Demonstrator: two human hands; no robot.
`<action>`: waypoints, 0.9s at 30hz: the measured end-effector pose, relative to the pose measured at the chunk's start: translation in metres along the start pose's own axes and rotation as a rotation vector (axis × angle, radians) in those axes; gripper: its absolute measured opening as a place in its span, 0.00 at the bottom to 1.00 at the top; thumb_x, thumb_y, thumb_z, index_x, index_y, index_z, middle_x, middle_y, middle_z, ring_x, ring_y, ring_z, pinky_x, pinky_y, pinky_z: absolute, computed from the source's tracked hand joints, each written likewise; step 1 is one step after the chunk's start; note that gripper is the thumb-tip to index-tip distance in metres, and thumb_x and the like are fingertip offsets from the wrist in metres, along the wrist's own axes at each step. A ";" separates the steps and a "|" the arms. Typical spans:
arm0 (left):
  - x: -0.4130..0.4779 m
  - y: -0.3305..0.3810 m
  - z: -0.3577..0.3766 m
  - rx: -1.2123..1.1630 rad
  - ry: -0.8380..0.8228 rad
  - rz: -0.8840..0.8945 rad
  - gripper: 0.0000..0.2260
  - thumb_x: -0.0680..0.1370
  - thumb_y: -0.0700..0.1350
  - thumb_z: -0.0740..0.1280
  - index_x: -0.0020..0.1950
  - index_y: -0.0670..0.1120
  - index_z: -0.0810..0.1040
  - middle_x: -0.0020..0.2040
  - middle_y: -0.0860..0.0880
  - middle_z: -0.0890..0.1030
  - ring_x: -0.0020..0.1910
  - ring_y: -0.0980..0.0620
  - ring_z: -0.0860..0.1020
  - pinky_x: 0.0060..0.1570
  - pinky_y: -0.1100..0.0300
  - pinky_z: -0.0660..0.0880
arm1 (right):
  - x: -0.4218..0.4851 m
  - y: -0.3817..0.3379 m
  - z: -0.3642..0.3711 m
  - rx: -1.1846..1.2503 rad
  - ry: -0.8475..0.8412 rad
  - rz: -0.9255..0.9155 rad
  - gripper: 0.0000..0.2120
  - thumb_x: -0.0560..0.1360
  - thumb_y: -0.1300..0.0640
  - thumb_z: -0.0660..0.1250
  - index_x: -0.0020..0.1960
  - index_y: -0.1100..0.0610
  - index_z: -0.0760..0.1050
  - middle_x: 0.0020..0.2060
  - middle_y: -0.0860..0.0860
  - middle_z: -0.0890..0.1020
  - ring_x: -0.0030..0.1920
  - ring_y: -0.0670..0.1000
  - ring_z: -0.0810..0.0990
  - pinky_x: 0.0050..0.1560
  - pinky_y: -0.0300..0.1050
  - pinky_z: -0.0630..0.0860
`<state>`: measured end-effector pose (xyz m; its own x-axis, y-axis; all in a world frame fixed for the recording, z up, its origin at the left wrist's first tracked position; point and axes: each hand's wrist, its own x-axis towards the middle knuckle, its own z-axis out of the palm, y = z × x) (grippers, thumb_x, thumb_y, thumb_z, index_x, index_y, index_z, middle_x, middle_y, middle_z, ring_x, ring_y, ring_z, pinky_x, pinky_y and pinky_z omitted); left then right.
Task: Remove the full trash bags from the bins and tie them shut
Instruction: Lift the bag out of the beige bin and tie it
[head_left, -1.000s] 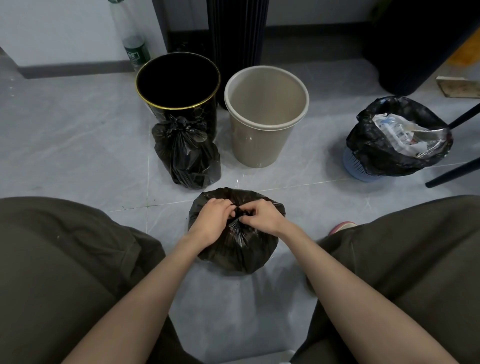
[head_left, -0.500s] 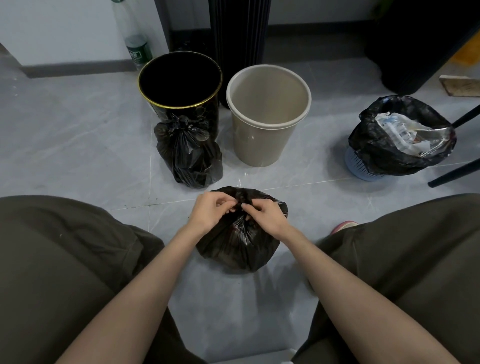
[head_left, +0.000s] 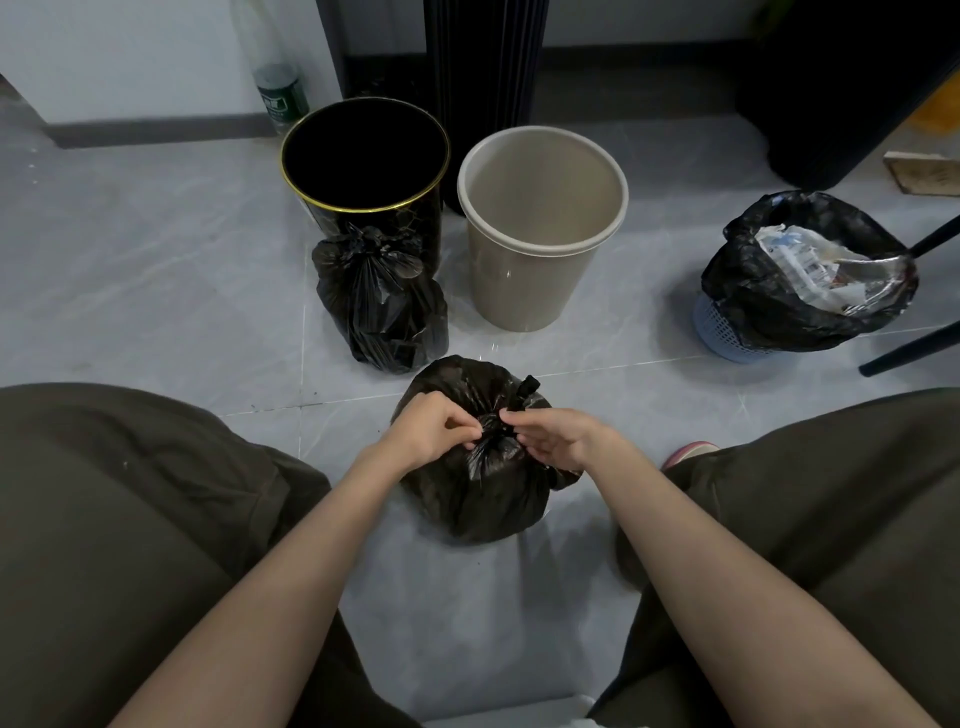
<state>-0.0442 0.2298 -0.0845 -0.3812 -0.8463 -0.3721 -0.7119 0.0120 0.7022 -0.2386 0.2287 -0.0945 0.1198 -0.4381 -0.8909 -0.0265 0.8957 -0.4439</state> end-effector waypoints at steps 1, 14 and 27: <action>0.000 -0.001 0.000 0.024 -0.009 0.000 0.07 0.74 0.45 0.71 0.50 0.47 0.85 0.41 0.51 0.86 0.43 0.63 0.81 0.56 0.63 0.75 | 0.000 0.000 0.000 0.020 -0.010 -0.015 0.09 0.70 0.56 0.74 0.45 0.52 0.74 0.40 0.46 0.79 0.41 0.43 0.75 0.48 0.36 0.71; 0.004 0.004 0.002 0.135 0.039 -0.025 0.21 0.68 0.61 0.72 0.58 0.55 0.77 0.47 0.56 0.77 0.44 0.57 0.76 0.49 0.59 0.75 | 0.001 0.006 0.004 -0.243 0.102 -0.388 0.04 0.66 0.64 0.76 0.39 0.62 0.82 0.28 0.48 0.81 0.33 0.46 0.79 0.44 0.39 0.78; -0.002 0.007 0.017 0.310 0.209 0.204 0.08 0.74 0.49 0.69 0.51 0.52 0.84 0.47 0.53 0.83 0.47 0.52 0.74 0.50 0.57 0.73 | 0.001 0.008 0.000 0.029 -0.043 -0.153 0.03 0.73 0.60 0.71 0.43 0.54 0.78 0.43 0.47 0.82 0.45 0.43 0.79 0.51 0.35 0.73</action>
<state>-0.0584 0.2407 -0.0897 -0.4277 -0.8994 -0.0903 -0.7899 0.3233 0.5210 -0.2391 0.2353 -0.0991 0.1625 -0.5666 -0.8078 0.0239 0.8207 -0.5709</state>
